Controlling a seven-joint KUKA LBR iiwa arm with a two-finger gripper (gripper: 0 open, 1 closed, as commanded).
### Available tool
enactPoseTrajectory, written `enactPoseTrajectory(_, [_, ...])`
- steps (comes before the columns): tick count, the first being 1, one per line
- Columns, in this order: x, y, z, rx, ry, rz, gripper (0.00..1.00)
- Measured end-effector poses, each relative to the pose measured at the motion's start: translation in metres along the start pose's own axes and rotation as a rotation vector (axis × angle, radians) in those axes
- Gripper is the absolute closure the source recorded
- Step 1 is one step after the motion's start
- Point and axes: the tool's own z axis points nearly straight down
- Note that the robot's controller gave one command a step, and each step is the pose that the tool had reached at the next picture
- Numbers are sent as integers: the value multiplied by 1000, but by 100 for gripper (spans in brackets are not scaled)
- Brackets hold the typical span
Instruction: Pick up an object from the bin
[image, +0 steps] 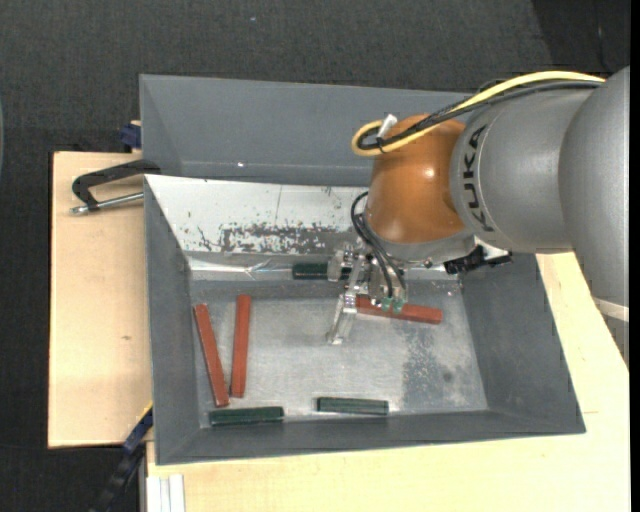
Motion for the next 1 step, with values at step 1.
enactPoseTrajectory(1, [-7,-7,9,-1,-2,10,0])
